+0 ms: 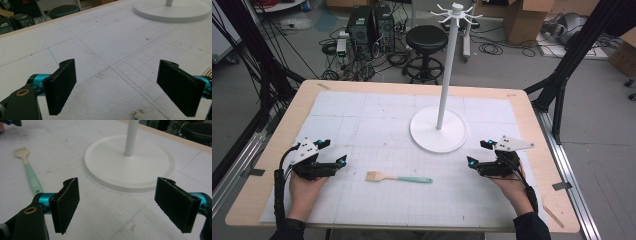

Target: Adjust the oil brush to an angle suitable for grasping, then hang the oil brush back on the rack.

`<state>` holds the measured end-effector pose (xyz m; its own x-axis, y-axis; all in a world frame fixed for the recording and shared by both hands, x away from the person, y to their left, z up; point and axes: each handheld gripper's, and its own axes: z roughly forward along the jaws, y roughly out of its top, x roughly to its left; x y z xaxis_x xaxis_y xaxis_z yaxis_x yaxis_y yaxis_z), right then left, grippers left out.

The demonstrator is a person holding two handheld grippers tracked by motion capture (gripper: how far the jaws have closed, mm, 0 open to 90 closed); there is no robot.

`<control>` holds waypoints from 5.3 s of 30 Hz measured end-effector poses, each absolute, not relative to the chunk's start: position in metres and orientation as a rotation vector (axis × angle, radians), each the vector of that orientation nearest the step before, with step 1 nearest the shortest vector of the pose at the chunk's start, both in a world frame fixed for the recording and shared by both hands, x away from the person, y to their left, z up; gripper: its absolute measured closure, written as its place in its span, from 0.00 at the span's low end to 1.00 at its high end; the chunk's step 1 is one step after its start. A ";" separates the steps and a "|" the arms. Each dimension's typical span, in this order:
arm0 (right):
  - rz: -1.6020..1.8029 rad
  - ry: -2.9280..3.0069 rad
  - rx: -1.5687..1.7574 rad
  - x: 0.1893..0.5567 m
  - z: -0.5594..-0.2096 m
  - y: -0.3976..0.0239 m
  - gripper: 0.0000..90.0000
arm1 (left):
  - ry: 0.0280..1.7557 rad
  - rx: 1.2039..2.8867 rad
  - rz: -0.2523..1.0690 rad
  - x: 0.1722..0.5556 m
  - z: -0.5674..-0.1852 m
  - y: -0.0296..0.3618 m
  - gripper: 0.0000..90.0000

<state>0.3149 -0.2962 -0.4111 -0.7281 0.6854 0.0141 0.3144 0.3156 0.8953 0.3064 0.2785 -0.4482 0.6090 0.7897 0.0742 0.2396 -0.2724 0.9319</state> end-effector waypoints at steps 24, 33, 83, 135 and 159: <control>1.406 2.043 1.101 0.304 -0.430 -0.330 0.20 | 0.833 1.823 0.682 0.306 -0.448 0.277 0.19; 1.414 2.020 1.088 0.302 -0.424 -0.329 0.20 | 0.835 1.820 0.685 0.306 -0.448 0.277 0.18; 1.384 2.068 1.097 0.310 -0.432 -0.326 0.19 | 0.565 1.729 0.353 0.314 -0.397 0.216 0.13; 1.382 2.099 1.069 0.311 -0.433 -0.323 0.21 | 0.211 2.339 0.121 0.323 -0.431 0.099 0.66; 1.383 2.097 1.044 0.310 -0.432 -0.323 0.24 | 0.241 2.411 0.073 0.320 -0.432 0.091 0.88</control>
